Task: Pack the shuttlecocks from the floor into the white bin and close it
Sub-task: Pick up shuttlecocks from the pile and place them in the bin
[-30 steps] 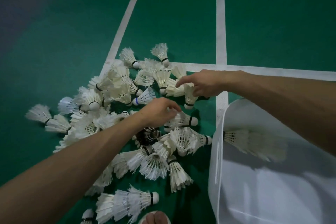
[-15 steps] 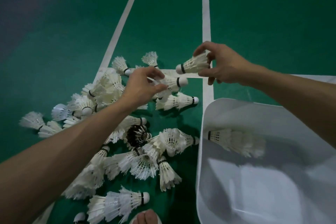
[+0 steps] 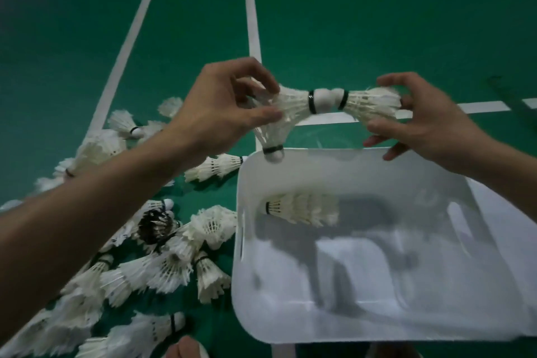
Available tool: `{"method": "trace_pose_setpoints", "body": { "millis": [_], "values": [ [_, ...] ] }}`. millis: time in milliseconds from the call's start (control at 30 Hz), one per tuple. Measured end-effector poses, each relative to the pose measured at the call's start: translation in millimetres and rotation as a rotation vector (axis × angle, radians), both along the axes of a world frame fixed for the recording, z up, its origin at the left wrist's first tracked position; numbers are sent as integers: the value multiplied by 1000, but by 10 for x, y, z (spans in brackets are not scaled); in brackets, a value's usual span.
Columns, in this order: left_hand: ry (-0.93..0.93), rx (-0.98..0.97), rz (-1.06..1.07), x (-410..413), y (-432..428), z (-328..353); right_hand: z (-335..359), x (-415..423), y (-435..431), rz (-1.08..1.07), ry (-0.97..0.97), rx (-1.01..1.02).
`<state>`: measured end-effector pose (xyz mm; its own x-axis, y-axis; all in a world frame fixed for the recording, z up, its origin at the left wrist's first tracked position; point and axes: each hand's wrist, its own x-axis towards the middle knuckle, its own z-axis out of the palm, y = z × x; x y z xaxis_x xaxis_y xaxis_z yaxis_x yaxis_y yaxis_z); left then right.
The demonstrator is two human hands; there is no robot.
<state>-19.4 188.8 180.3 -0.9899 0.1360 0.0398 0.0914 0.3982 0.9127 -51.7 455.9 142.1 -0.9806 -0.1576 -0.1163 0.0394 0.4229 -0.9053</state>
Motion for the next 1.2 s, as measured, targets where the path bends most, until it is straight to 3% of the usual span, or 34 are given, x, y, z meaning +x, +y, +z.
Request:
{"method": "trace_pose_setpoints", "body": {
  "millis": [100, 233, 467, 567, 633, 833, 933, 1200],
  "values": [
    [-143, -114, -260, 89, 283, -50, -82, 127, 257, 16, -53, 65],
    [-333, -464, -533, 96, 555, -410, -221, 245, 431, 106, -121, 153],
    [-547, -647, -651, -110, 753, -918, -399, 331, 538, 209, -145, 320],
    [-618, -722, -723, -161, 813, -1068, -598, 351, 605, 270, -203, 579],
    [-689, -753, -750, -187, 826, -1182, -716, 313, 613, 309, -144, 805],
    [-688, -915, -742, -247, 808, -1423, -1014, 214, 439, 322, -202, 970],
    [-693, -918, -719, -268, 772, -1472, -1202, 158, 382, 291, -302, 885],
    [-708, -869, -707, -270, 775, -1504, -1532, 191, 160, 95, -589, 257]
  ]
}}
